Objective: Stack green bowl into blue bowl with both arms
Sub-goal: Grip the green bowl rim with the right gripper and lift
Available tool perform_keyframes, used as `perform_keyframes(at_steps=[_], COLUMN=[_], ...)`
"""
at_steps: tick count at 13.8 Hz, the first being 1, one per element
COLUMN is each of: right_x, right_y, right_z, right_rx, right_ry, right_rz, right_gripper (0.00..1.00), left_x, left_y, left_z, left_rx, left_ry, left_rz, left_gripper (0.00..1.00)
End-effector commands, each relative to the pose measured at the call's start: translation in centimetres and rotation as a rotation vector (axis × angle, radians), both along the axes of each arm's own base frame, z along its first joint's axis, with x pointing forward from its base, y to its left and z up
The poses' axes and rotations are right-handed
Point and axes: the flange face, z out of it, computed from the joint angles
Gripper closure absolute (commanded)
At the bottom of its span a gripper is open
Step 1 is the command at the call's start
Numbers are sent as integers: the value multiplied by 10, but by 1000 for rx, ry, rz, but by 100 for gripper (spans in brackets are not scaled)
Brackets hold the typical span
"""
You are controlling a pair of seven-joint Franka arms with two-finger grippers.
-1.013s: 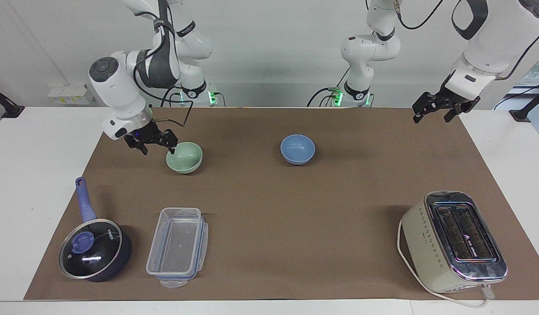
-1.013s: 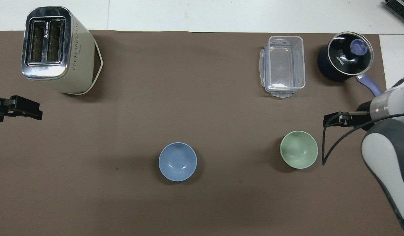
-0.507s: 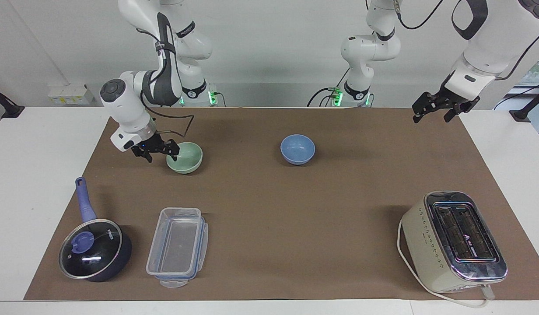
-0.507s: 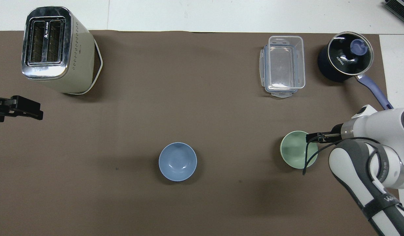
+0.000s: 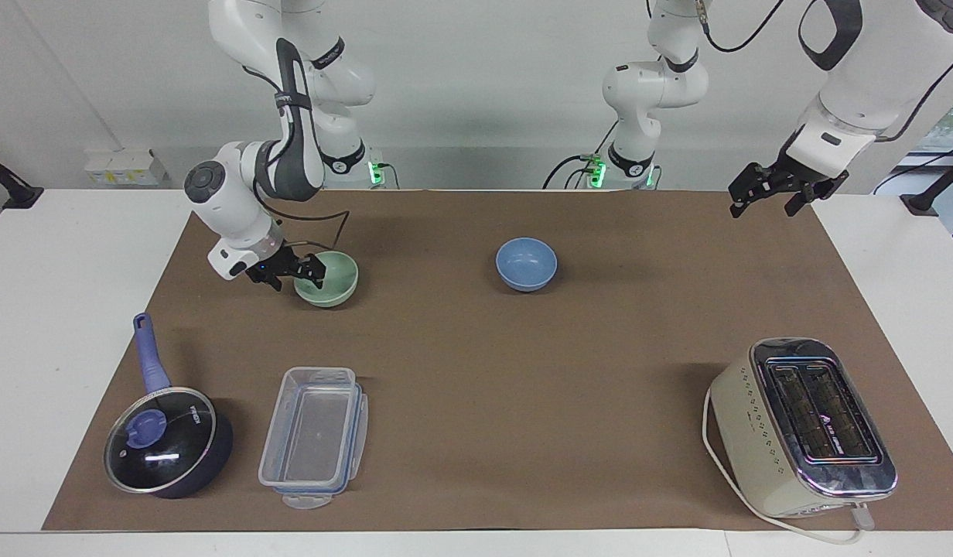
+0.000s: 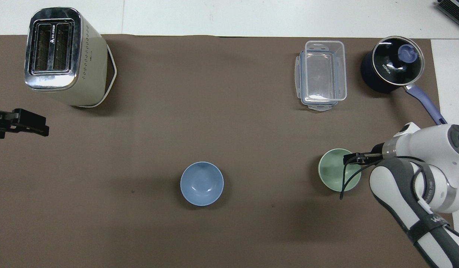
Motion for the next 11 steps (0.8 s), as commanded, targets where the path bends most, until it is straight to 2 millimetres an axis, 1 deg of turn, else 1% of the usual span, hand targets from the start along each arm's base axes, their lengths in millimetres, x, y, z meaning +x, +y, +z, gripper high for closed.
perform_keyframes(at_steps=[1,2,5,7,8,9,10,11], right_x=[-1,-2,-1,-1,-1,-2,0,2], right_y=[-7,-12,-12,-12,-11,-10,-9,-8], right_z=[-1,0,1,4,6,7,13,23], right_rx=[27,33,64,69,72,74,72,74], right_ry=[-23,-26,-27,-26,-23,-19,-28,-33], right_rz=[24,17,26,26,27,30,36,40], right_gripper=[5,10,31,49,60,75,97,100], left_x=[0,0,0,0,0,0,0,0], left_y=[1,1,1,1,1,1,1,1], left_z=[3,3,3,3,3,3,3,3], left_rx=[12,12,12,12,12,12,12,12], left_ry=[10,10,10,10,10,9,10,9], left_rz=[2,0,2,0,0,0,0,2], left_gripper=[0,0,0,0,0,0,0,0])
